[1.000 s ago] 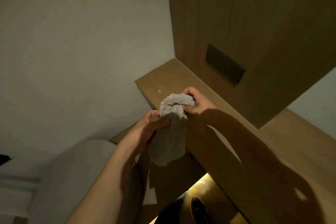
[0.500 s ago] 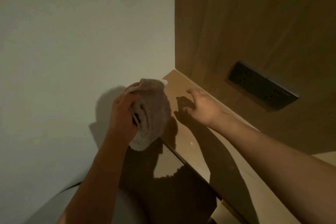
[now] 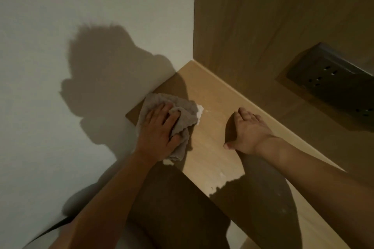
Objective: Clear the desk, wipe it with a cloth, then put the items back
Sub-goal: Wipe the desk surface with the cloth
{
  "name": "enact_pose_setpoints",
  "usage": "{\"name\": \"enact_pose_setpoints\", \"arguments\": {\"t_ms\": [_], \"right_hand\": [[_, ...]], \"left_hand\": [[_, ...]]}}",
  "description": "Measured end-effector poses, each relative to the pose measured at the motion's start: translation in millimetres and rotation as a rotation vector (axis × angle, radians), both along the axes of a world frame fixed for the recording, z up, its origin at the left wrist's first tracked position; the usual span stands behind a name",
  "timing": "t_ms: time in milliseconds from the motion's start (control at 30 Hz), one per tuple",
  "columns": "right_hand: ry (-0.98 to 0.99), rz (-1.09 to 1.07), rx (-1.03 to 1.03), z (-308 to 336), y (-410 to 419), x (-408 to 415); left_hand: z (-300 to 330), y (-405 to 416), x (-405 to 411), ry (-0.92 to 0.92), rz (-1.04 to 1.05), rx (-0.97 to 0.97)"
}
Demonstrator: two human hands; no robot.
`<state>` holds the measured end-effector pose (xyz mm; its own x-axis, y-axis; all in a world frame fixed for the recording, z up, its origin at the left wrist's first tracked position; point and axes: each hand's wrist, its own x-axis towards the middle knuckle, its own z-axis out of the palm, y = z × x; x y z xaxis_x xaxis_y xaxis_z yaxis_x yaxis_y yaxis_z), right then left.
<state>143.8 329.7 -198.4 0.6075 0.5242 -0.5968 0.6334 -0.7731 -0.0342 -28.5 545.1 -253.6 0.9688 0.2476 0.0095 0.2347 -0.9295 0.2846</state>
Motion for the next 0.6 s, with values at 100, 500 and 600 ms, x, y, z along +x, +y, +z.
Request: {"name": "enact_pose_setpoints", "arguments": {"t_ms": [100,500,600], "right_hand": [[-0.007,0.003,0.04,-6,-3,2],[-0.01,-0.125,0.112,30,-29,1],[-0.01,-0.152,-0.021,27,-50,3]], "left_hand": [[-3,-19,8,0.047,0.117,-0.013],[32,-16,29,-0.235,0.275,-0.367],[20,25,30,-0.026,0.258,-0.202]]}}
